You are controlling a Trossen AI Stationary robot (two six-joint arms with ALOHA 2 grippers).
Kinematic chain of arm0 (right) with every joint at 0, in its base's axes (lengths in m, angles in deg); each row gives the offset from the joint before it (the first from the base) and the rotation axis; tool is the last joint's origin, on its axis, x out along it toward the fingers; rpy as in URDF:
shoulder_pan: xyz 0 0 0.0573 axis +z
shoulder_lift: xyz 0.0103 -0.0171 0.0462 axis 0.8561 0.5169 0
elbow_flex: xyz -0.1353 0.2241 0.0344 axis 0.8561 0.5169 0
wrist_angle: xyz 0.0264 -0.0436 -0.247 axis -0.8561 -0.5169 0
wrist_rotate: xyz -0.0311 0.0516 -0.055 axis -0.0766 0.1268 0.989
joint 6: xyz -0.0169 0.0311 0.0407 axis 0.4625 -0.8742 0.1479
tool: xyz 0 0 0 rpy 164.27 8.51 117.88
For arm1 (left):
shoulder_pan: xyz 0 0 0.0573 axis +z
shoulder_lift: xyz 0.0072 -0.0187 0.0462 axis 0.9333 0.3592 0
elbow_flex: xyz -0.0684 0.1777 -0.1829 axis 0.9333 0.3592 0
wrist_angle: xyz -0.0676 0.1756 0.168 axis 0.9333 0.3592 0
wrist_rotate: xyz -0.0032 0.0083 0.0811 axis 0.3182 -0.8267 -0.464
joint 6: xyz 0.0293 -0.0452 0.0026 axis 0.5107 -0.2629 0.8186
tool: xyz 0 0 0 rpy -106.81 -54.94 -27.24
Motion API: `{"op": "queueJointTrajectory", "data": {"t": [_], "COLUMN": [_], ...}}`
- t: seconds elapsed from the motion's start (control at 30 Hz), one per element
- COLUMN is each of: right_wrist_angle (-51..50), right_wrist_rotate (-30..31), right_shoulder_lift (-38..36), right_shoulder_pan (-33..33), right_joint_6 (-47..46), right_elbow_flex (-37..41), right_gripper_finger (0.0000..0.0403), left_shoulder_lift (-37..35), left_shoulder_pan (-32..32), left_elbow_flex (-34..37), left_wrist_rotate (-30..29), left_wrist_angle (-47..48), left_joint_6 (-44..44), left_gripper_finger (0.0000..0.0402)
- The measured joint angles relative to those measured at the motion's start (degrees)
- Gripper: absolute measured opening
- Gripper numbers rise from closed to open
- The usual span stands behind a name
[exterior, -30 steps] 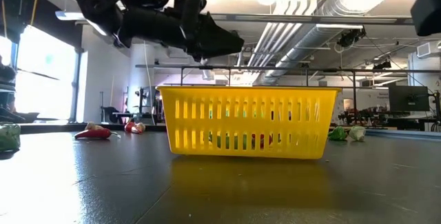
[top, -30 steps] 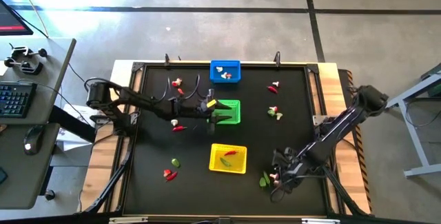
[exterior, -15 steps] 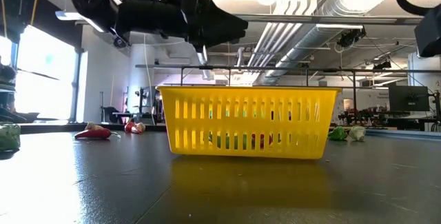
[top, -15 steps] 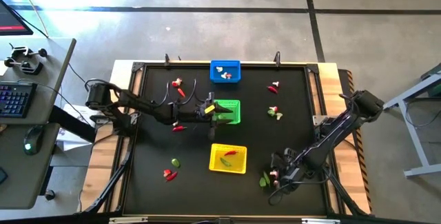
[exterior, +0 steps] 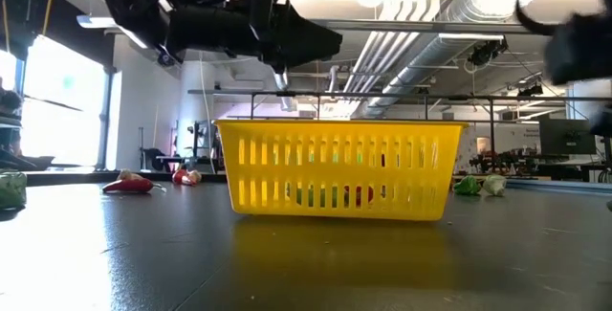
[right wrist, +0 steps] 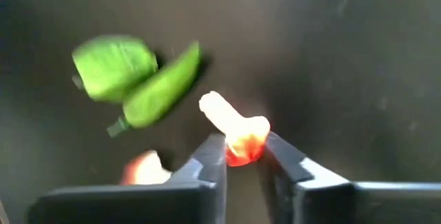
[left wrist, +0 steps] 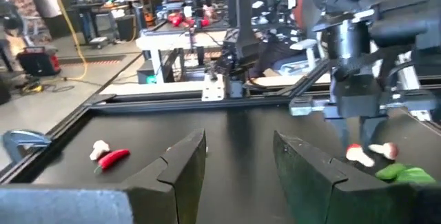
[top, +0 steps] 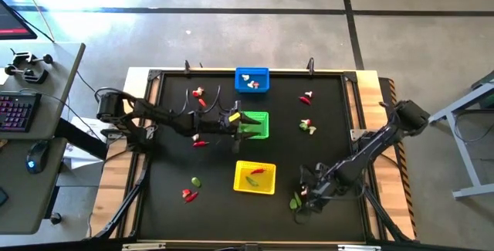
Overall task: Sort produce into baskets
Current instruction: Put the red mushroom into the blue bin
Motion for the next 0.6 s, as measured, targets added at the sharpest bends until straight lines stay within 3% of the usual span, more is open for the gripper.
{"op": "queueJointTrajectory", "data": {"t": [0.13,0.3,0.43,0.6], "right_wrist_angle": [-0.1,-0.2,1.5,11.9], "right_wrist_rotate": [0.0,0.7,2.7,2.4], "right_shoulder_lift": [-3.5,-8.1,-9.8,-9.6], "right_shoulder_pan": [-5.0,-14.0,-24.1,-39.0], "right_joint_6": [5.2,14.5,25.1,38.0], "right_elbow_flex": [0.0,0.0,0.0,0.0], "right_gripper_finger": [0.001,0.0025,0.0021,0.0018], "left_shoulder_lift": [0.0,-3.5,-8.5,-15.0], "left_shoulder_pan": [1.8,3.6,3.9,4.2], "left_elbow_flex": [0.0,0.4,3.9,10.2], "left_wrist_rotate": [0.0,0.5,0.8,0.9], "left_wrist_angle": [-1.0,-0.5,-0.4,-1.1], "left_joint_6": [1.4,-0.5,-0.1,-1.9], "left_gripper_finger": [0.0156,0.0156,0.0155,0.0139]}}
